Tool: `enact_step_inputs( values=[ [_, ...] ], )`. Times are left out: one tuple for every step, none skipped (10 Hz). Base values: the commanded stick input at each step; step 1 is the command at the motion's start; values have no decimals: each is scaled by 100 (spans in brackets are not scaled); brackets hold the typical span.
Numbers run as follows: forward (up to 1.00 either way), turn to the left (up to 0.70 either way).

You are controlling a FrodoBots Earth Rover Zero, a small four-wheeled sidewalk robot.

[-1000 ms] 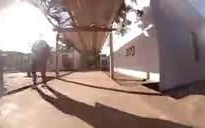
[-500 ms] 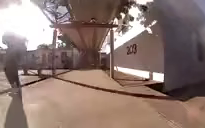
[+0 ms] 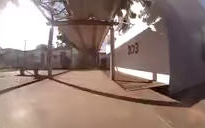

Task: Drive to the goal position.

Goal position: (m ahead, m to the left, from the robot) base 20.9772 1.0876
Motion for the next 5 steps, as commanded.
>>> enact_step_inputs(
  values=[
    [70, 0],
    [70, 0],
    [70, 0],
    [70, 0],
    [70, 0]
  ],
)
